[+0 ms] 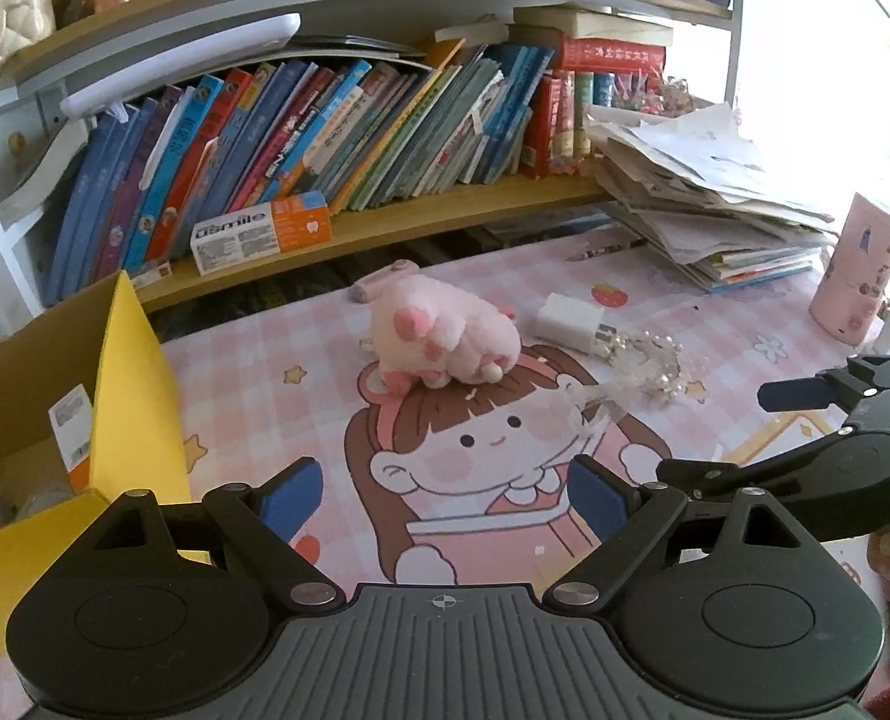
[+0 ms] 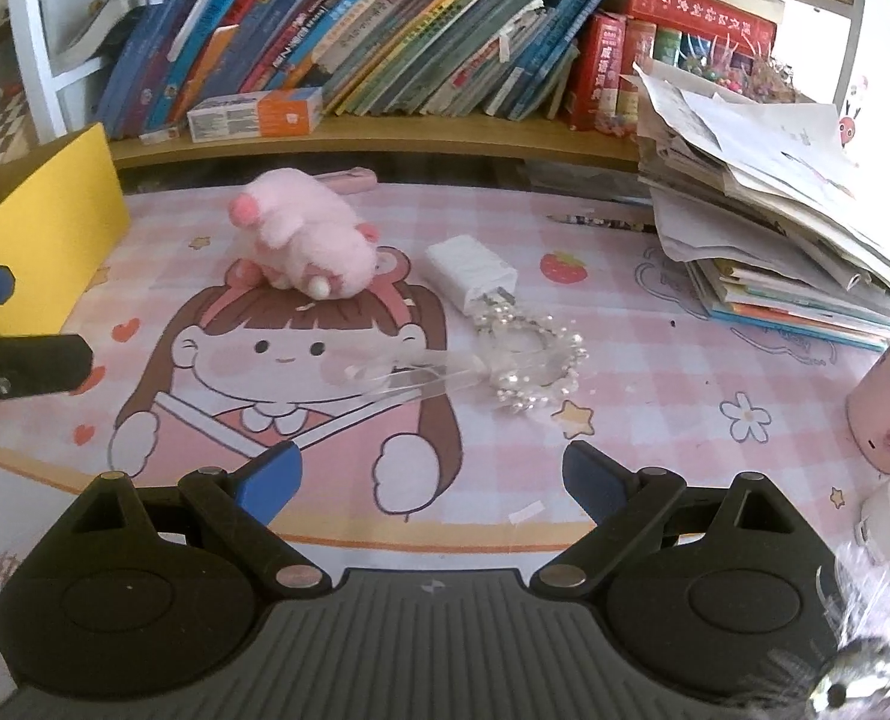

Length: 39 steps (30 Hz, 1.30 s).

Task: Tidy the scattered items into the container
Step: 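Move the left tool to the pink plush pig while the right tool approaches the pearl bracelet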

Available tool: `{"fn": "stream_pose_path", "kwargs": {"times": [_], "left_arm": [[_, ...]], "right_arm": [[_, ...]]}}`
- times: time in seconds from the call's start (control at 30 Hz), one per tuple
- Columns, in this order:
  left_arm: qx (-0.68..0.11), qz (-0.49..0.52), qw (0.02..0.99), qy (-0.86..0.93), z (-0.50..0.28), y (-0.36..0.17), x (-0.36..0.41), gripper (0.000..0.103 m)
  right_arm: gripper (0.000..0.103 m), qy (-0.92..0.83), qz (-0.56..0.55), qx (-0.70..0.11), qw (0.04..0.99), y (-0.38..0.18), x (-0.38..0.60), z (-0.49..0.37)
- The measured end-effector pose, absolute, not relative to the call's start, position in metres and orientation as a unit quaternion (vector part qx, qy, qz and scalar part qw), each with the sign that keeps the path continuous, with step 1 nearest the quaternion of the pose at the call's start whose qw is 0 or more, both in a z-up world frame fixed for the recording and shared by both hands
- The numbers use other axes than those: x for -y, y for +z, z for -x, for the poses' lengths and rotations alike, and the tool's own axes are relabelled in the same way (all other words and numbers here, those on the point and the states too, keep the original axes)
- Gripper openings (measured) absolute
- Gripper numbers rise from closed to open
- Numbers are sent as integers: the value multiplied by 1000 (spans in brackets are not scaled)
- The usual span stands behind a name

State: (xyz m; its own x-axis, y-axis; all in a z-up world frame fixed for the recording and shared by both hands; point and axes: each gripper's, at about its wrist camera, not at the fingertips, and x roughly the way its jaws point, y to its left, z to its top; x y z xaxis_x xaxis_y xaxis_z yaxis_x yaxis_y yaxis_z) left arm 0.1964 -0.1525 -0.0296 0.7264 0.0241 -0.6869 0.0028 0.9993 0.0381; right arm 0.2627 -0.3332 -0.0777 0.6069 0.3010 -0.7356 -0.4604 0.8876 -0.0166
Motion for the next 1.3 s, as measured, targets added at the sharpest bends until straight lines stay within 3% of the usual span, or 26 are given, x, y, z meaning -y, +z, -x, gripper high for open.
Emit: {"fn": "stream_pose_path", "kwargs": {"times": [0.77, 1.3], "left_arm": [[-380, -1, 925, 4, -272, -56, 150, 91], [-382, 27, 924, 24, -314, -75, 148, 91]], "right_arm": [[94, 200, 101, -401, 888, -100, 332, -325], [84, 182, 88, -413, 888, -119, 332, -367]]}}
